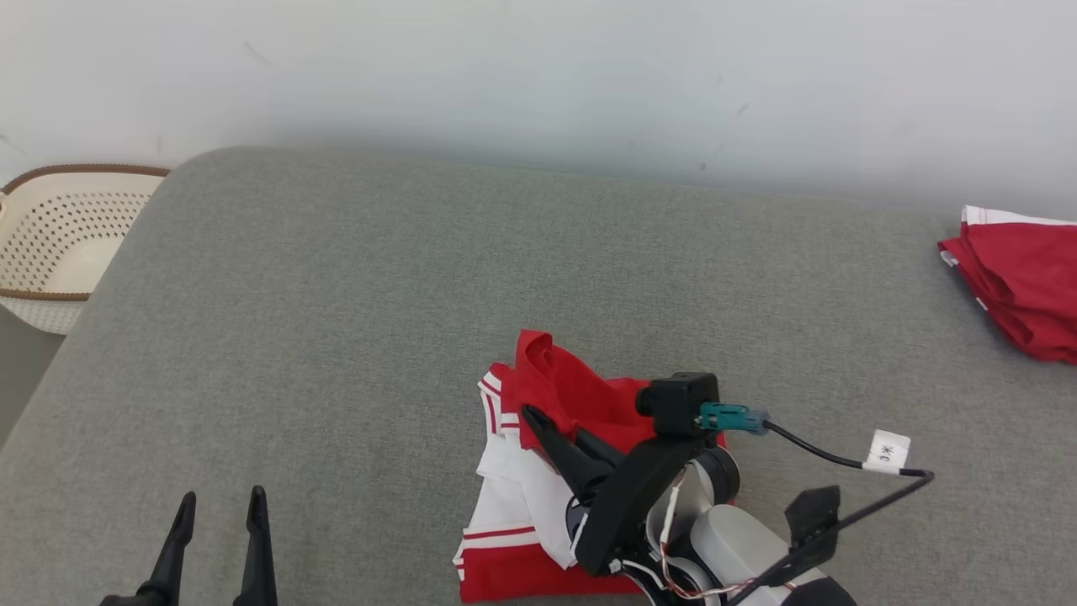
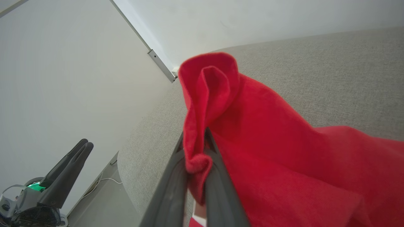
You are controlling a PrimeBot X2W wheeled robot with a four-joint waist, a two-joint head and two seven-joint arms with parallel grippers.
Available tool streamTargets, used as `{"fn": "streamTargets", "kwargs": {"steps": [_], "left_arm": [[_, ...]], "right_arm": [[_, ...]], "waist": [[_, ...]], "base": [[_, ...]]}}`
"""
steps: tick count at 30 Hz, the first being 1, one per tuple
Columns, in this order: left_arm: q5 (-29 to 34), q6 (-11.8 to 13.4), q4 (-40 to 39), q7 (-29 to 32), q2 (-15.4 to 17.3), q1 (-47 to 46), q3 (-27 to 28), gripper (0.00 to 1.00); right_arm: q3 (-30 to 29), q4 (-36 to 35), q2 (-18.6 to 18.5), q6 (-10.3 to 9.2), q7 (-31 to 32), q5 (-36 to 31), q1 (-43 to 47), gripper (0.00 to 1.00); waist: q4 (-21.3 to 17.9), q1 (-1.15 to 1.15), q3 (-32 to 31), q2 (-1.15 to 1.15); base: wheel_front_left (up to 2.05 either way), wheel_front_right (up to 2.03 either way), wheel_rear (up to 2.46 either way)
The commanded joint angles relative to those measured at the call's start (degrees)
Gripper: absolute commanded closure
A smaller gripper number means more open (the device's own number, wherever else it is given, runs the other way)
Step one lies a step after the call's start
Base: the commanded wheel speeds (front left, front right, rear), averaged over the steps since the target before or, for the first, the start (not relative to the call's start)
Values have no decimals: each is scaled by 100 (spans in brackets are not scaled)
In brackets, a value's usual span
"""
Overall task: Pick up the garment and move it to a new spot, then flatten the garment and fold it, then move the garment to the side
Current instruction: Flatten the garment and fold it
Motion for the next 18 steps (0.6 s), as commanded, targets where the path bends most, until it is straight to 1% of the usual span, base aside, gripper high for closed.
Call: {"fn": "streamTargets", "kwargs": {"steps": [1,3,10,12,15,18], "left_arm": [[-27,18,18,-8,3,-51,-15,0],[-46,19,38,-8,2,-92,-53,0],[-101,67,59,-8,-1,-160,-191,0],[-131,102,49,-8,-2,-152,-215,0],[-143,143,32,-8,-2,-101,-193,0],[-126,126,46,-8,-3,-58,-136,0]], "right_arm": [[54,99,61,-1,-50,58,-98,100],[169,430,161,-1,-100,98,-233,100],[286,1367,275,-1,-378,-27,-621,100],[341,1497,288,-1,-476,29,-688,0],[429,1560,294,-1,-630,135,-773,0],[444,1398,299,-1,-848,323,-803,0]], "waist": [[64,0,9,0],[136,0,38,0],[261,0,115,0],[272,0,125,0],[247,0,123,0],[198,0,102,0]], "base": [[0,0,0],[0,0,0],[0,0,0],[0,0,0],[0,0,0],[0,0,0]]}}
